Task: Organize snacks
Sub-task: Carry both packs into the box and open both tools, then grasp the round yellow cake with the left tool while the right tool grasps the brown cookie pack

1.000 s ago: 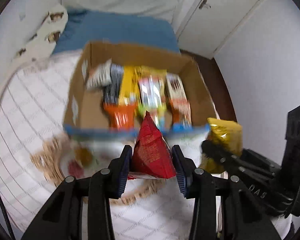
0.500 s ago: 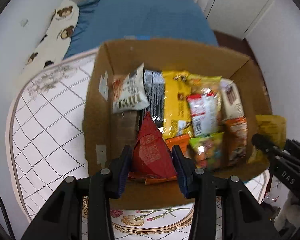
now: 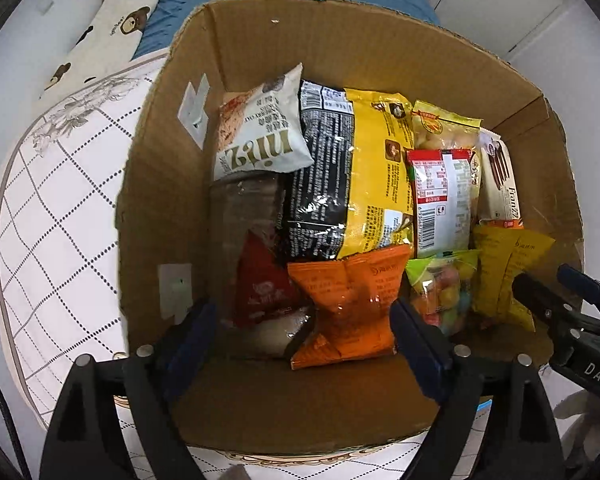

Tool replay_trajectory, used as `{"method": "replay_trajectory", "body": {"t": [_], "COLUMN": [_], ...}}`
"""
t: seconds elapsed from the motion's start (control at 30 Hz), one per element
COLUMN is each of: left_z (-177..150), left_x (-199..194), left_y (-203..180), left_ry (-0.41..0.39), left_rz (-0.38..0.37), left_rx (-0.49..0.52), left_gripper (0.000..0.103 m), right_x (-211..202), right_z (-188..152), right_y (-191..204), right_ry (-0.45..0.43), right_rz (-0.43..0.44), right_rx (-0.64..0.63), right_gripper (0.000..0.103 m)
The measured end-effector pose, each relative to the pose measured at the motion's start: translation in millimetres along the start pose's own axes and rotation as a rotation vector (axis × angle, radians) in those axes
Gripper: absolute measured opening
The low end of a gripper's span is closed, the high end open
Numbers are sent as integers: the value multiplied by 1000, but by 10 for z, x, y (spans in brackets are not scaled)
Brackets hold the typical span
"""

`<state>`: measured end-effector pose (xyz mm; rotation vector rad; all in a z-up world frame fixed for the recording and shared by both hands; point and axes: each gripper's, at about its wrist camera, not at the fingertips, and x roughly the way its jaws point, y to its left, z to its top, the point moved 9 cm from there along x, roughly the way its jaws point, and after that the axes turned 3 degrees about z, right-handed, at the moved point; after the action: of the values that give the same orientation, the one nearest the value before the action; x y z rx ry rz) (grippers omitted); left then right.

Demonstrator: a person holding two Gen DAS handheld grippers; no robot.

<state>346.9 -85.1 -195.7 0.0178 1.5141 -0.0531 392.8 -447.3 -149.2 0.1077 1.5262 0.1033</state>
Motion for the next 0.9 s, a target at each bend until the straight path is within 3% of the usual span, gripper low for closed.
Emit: {"method": "replay_trajectory", "body": {"t": [0.47,0.9], "left_z": [29,-124], "left_x": [-215,-995], "left_y": [-63,-170], "left_ry": [-70,-314], "left_rz": [-2,9], "left_rx": [-5,27], "left_gripper": [88,88], "right_x": [-136,-804], "right_z": [-72,-276], "right_y": [-70,110], "right_ry": [-62,-247], "right_rz": [22,16], "right_rx": [30,-34], "right_gripper": [93,92]}}
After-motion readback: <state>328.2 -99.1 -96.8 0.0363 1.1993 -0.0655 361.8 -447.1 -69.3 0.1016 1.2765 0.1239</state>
